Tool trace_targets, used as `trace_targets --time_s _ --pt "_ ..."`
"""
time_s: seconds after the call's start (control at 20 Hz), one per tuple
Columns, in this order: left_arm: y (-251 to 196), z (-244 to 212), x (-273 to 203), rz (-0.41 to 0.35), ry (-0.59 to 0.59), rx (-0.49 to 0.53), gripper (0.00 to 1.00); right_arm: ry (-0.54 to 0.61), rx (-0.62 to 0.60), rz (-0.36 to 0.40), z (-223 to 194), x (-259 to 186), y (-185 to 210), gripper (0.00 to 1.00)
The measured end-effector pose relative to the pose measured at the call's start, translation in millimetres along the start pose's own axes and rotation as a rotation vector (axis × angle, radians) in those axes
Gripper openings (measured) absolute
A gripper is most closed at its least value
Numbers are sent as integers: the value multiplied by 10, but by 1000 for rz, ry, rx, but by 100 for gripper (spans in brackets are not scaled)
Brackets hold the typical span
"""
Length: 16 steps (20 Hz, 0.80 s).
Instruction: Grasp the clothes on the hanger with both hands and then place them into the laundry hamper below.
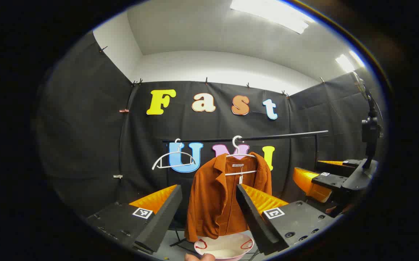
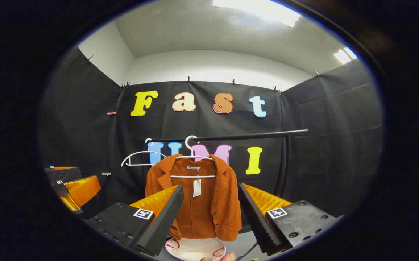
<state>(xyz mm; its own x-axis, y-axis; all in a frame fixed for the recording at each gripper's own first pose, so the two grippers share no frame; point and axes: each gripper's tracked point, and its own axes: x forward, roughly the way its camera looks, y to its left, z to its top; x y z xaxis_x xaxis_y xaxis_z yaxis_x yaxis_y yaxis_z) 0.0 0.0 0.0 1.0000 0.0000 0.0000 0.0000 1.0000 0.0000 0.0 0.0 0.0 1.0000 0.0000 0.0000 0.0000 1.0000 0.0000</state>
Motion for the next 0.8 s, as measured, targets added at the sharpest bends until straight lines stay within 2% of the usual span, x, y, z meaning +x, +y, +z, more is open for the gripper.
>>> trace_targets --time_s 0.25,0.3,0.35,0.4,0.45,0.8 --pt "-34 -66 11 -2 20 -20 95 5 1 -6 -32 -19 -27 98" --pt "-36 -58 5 -4 21 -21 92 2 -2 -6 -23 -21 -33 98" --pt "-42 -64 -2 -5 25 -19 95 2 -5 -8 -23 -31 -40 98" --pt "-35 -85 3 -5 28 -14 92 2 -6 -9 -25 -44 -40 97" --pt "-41 -82 -2 -6 28 -11 95 2 -5 -11 -20 -55 -36 98" --pt "-57 -38 1 -21 17 -17 95 6 -4 -12 -26 -138 -5 98"
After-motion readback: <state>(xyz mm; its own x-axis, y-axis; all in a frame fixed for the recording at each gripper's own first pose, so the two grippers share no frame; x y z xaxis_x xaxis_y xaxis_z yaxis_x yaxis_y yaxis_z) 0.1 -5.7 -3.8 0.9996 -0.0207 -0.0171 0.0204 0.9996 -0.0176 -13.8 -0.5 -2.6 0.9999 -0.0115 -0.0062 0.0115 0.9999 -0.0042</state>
